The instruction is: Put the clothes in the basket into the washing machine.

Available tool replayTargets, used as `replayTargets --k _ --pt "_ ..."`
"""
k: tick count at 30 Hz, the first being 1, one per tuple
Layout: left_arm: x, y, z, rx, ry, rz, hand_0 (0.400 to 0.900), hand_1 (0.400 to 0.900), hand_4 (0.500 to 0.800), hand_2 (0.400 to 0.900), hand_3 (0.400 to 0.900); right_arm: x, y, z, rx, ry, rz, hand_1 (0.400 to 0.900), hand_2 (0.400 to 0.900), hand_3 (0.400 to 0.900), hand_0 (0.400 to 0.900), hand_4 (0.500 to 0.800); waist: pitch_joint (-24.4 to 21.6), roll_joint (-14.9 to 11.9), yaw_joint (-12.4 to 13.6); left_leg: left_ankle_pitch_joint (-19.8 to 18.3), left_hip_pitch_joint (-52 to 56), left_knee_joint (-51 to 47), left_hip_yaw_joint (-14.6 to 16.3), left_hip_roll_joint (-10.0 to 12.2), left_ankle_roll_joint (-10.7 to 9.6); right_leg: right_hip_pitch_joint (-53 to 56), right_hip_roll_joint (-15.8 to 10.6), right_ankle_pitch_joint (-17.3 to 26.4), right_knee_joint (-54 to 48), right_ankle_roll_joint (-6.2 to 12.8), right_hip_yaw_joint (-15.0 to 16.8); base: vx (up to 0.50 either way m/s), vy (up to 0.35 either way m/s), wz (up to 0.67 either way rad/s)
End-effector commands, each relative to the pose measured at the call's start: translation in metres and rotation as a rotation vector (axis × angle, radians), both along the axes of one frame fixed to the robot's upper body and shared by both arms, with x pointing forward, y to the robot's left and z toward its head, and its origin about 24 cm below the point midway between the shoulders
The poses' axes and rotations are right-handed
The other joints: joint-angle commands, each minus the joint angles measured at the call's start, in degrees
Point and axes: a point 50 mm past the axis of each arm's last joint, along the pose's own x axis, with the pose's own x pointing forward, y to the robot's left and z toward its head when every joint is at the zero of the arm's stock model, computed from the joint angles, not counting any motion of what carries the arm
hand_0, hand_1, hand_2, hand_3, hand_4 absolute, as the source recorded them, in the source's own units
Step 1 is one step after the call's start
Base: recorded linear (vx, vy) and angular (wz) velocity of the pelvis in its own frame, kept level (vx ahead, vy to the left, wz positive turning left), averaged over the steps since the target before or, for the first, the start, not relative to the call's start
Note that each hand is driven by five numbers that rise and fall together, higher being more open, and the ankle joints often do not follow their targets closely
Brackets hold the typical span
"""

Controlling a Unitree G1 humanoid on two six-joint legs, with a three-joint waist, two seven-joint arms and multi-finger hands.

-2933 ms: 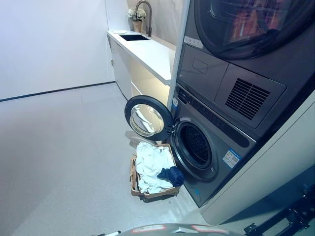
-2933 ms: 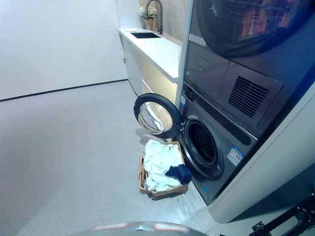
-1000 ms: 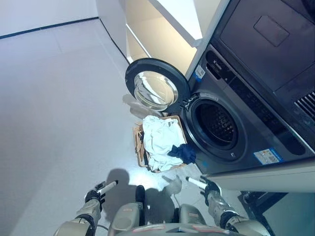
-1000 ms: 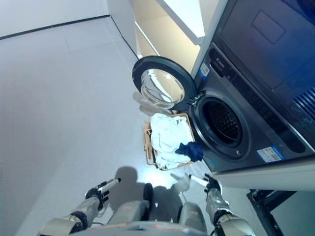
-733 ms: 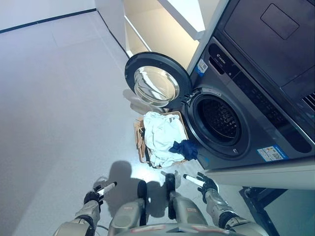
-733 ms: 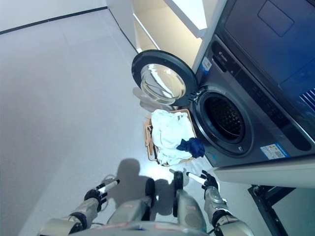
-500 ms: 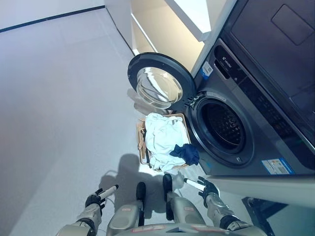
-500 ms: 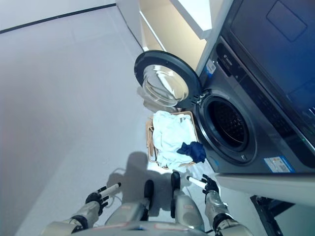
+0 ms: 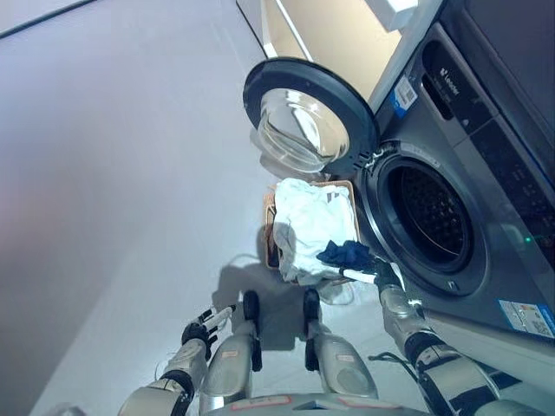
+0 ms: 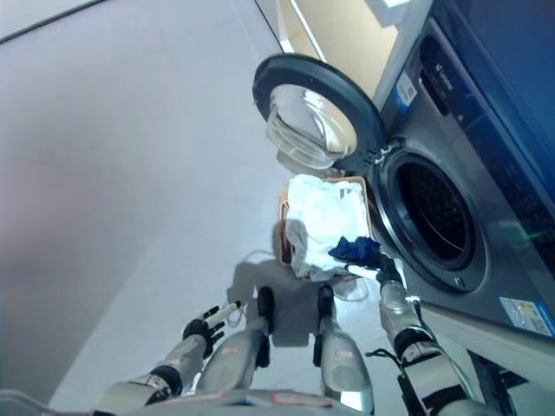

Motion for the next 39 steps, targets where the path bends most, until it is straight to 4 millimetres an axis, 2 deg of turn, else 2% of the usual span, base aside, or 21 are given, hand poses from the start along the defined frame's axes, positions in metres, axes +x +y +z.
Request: replayTargets --k 1,2,3,5,6,8,15,19,20,21,23,29,35,36,37,38,39 --pt "0.010 0.016 0.009 0.124 -0.049 -0.007 0.900 0.900 0.800 0.900 0.900 0.034 0.000 0.039 -0.244 -0.185 0.102 0.900 0.900 0.900 0.900 0.800 1.1 0.6 0.2 -4.3 -2.6 3.0 0.5 -1.5 -0.7 -8.5 1.1 -8.9 14.7 2.48 2.2 0.00 0.107 -0.19" --pt "0.023 0.018 0.017 0.143 -0.107 0.012 0.900 0.900 0.800 0.900 0.900 0.048 -0.006 0.058 -0.370 -0.246 0.131 0.900 0.900 0.900 0.900 0.800 2.1 0.9 0.5 -4.2 -3.9 3.1 0.8 -1.5 -0.7 -10.4 0.9 -8.5 15.0 2.69 2.4 0.00 0.073 -0.13" --pt "0.023 0.018 0.018 0.143 -0.107 0.012 0.900 0.900 0.800 0.900 0.900 0.048 -0.006 0.058 -0.370 -0.247 0.131 0.900 0.900 0.900 0.900 0.800 2.0 0.9 0.6 -4.2 -4.0 3.2 0.8 -1.5 -0.7 -10.5 0.9 -8.5 15.1 2.69 2.5 -0.01 0.060 -0.07" --pt "0.044 0.016 0.031 0.141 -0.199 0.025 0.900 0.900 0.800 0.900 0.900 0.068 -0.015 0.086 -0.499 -0.320 0.127 0.900 0.900 0.900 0.900 0.800 3.4 1.7 0.9 -4.1 -7.2 4.2 0.9 -1.7 -0.6 -14.1 0.6 -8.1 16.2 2.82 2.6 -0.02 0.037 0.04" --pt "0.044 0.016 0.031 0.141 -0.199 0.025 0.900 0.900 0.800 0.900 0.900 0.068 -0.015 0.086 -0.499 -0.320 0.127 0.900 0.900 0.900 0.900 0.800 3.3 1.7 0.9 -4.1 -7.4 4.3 0.9 -1.7 -0.6 -14.2 0.6 -8.2 16.2 2.82 2.6 -0.03 0.036 0.05" --pt "0.063 0.013 0.046 0.142 -0.284 0.027 0.900 0.900 0.800 0.900 0.900 0.079 -0.021 0.107 -0.599 -0.381 0.100 0.900 0.900 0.900 0.900 0.800 4.6 2.4 1.1 -4.3 -10.4 6.1 0.9 -2.0 -0.5 -17.2 0.3 -8.1 17.7 2.91 2.7 -0.05 0.022 0.05" --pt "0.104 0.010 0.087 0.109 -0.503 0.057 0.900 0.900 0.800 0.900 0.900 0.108 -0.043 0.173 -0.786 -0.509 0.003 0.900 0.900 0.900 0.900 0.800 8.0 4.6 1.8 -6.4 -21.7 14.9 1.1 -2.7 -0.4 -28.0 -0.6 -8.7 24.8 2.95 3.6 -0.05 -0.008 0.01" --pt "0.124 0.003 0.109 0.075 -0.599 0.051 0.900 0.900 0.800 0.900 0.900 0.107 -0.065 0.187 -0.871 -0.479 -0.079 0.900 0.900 0.900 0.900 0.800 8.9 5.9 1.8 -9.2 -31.0 24.3 0.9 -3.1 -0.1 -36.5 -1.7 -11.1 33.2 2.14 3.9 -0.07 -0.040 0.17" --pt "0.130 0.001 0.118 0.058 -0.644 0.050 0.900 0.900 0.800 0.900 0.900 0.106 -0.075 0.198 -0.908 -0.486 -0.122 0.900 0.900 0.900 0.900 0.800 8.9 6.6 2.0 -10.7 -35.6 29.4 1.0 -3.1 0.1 -41.0 -2.3 -12.6 38.1 1.57 4.5 -0.05 -0.021 0.10" --pt "0.130 0.001 0.119 0.058 -0.644 0.050 0.900 0.900 0.800 0.900 0.900 0.106 -0.075 0.198 -0.908 -0.486 -0.123 0.900 0.900 0.900 0.900 0.800 8.9 6.5 2.0 -10.9 -35.8 29.7 1.1 -3.1 0.1 -41.2 -2.3 -12.7 38.4 1.57 4.5 -0.05 -0.019 0.08" --pt "0.134 -0.004 0.129 0.036 -0.705 0.054 0.900 0.900 0.800 0.900 0.900 0.103 -0.090 0.208 -0.981 -0.475 -0.173 0.900 0.900 0.900 0.900 0.800 8.9 7.7 2.5 -12.5 -42.3 35.8 1.7 -2.9 0.4 -48.0 -3.2 -13.9 44.4 0.92 5.1 -0.04 -0.011 0.05" --pt "0.138 -0.011 0.135 -0.003 -0.734 0.050 0.900 0.900 0.800 0.900 0.900 0.100 -0.101 0.211 -1.001 -0.404 -0.191 0.900 0.900 0.900 0.900 0.800 8.9 8.9 3.0 -14.4 -50.3 43.5 1.9 -3.2 0.9 -56.2 -3.4 -15.6 51.7 0.34 6.1 -0.01 -0.008 0.02" --pt "0.136 -0.015 0.143 -0.034 -0.784 0.033 0.900 0.900 0.800 0.900 0.900 0.097 -0.111 0.211 -0.929 -0.351 -0.209 0.900 0.900 0.900 0.900 0.800 8.9 10.2 4.2 -16.0 -56.2 49.9 2.6 -3.0 1.3 -62.5 -3.2 -16.7 57.4 0.29 6.5 -0.02 -0.016 0.04" --pt "0.135 -0.016 0.142 -0.035 -0.783 0.026 0.900 0.900 0.800 0.900 0.900 0.098 -0.109 0.210 -0.923 -0.348 -0.199 0.867 0.867 0.867 0.867 0.780 8.8 10.1 4.3 -16.1 -56.8 50.4 2.7 -3.1 1.3 -63.2 -3.2 -16.7 58.0 0.26 6.6 0.00 0.000 0.00" --pt "0.134 -0.016 0.141 -0.032 -0.783 0.026 0.900 0.900 0.800 0.900 0.900 0.098 -0.109 0.209 -0.916 -0.354 -0.200 0.600 0.600 0.600 0.600 0.620 8.8 9.9 4.2 -16.1 -57.2 50.7 2.7 -3.1 1.3 -63.6 -3.1 -16.7 58.2 0.26 6.6 0.00 0.000 0.00" --pt "0.132 -0.016 0.139 -0.032 -0.776 0.024 0.900 0.900 0.800 0.900 0.900 0.097 -0.108 0.207 -0.913 -0.357 -0.197 0.400 0.400 0.400 0.400 0.500 8.7 9.8 4.3 -16.1 -57.5 51.0 2.8 -3.1 1.3 -63.9 -3.3 -16.7 58.4 0.25 6.6 0.00 0.000 0.00" --pt "0.131 -0.016 0.137 -0.033 -0.770 0.026 0.900 0.900 0.800 0.900 0.900 0.098 -0.106 0.205 -0.909 -0.362 -0.194 0.400 0.400 0.400 0.400 0.500 8.6 9.7 4.2 -16.2 -57.9 51.3 2.8 -3.2 1.4 -64.3 -3.2 -16.7 58.8 0.22 6.5 0.00 0.000 0.00"
